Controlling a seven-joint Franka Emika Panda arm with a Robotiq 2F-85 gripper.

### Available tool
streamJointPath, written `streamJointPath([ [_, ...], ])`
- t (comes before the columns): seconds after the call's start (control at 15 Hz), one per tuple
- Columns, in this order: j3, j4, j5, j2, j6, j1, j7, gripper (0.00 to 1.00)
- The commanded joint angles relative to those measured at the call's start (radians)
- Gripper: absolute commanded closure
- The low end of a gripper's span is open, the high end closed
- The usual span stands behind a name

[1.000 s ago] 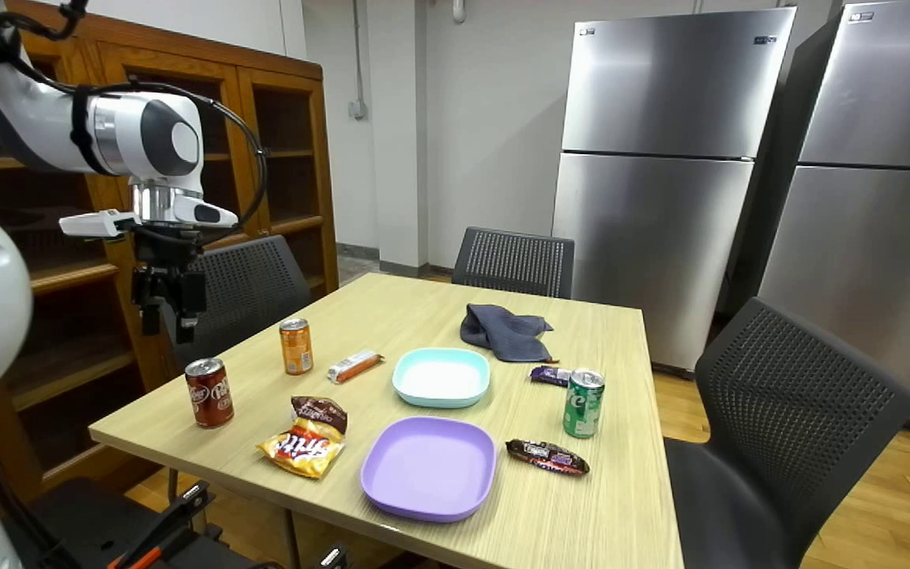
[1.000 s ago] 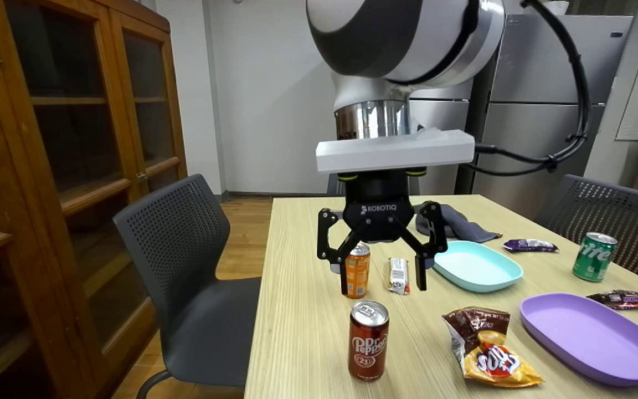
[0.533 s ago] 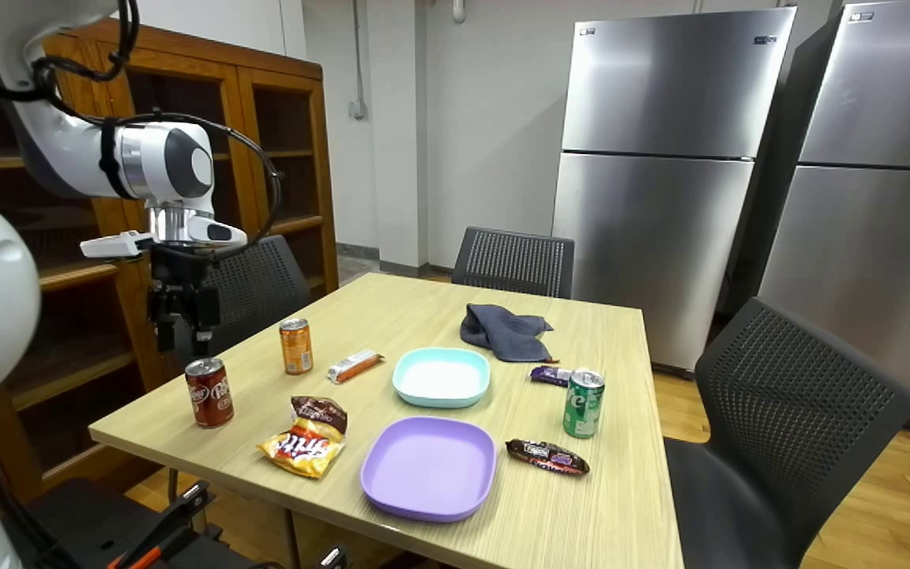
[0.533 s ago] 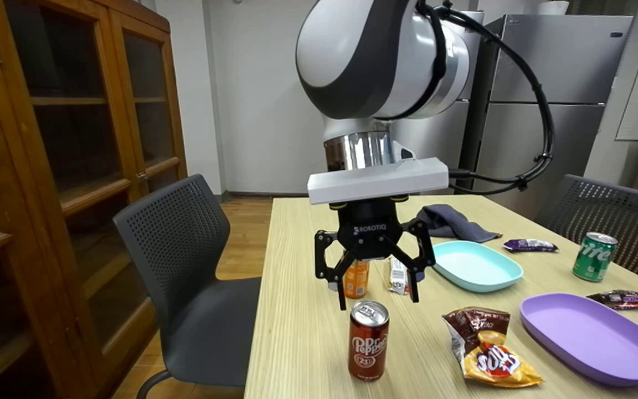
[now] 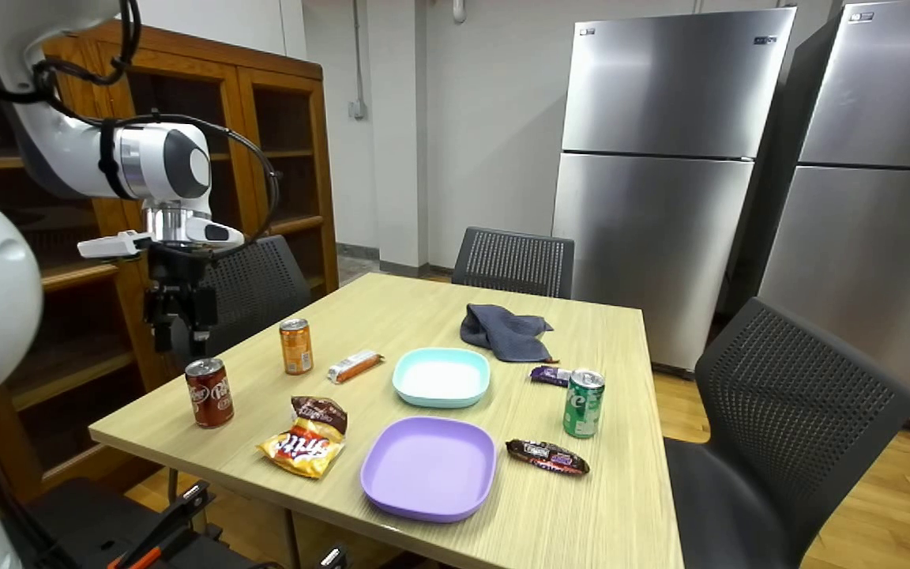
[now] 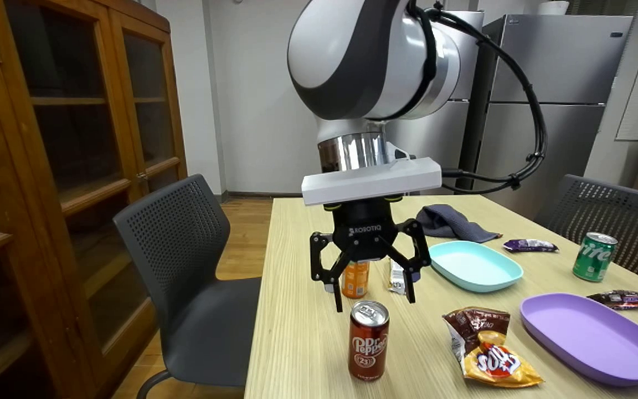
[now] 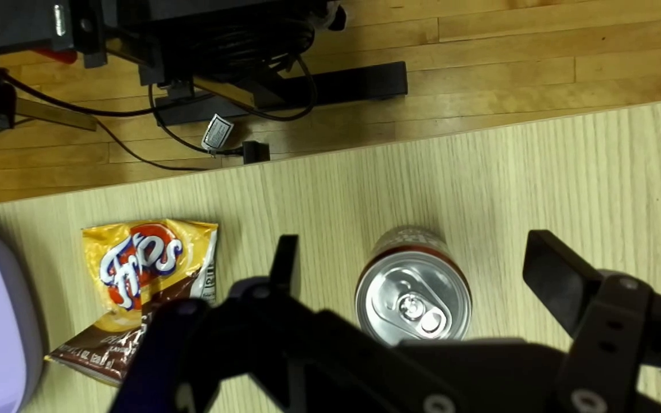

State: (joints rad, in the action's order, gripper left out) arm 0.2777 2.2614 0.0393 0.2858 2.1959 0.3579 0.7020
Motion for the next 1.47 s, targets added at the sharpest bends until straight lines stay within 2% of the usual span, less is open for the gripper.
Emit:
streamJointPath([
  [0.0,-0.015,-0.001,-0.006,-0.002,-0.003,0.015,-0.005,0.00],
  [0.27,-0.016,-0.001,-0.006,-0.002,-0.003,0.015,-0.005,0.00],
  [0.73,-0.020,0.020,0.016,0.030,0.146,0.027,-0.052,0.00],
  [1.4,-0.064,0.098,0.098,0.008,0.274,0.053,-0.041,0.00],
])
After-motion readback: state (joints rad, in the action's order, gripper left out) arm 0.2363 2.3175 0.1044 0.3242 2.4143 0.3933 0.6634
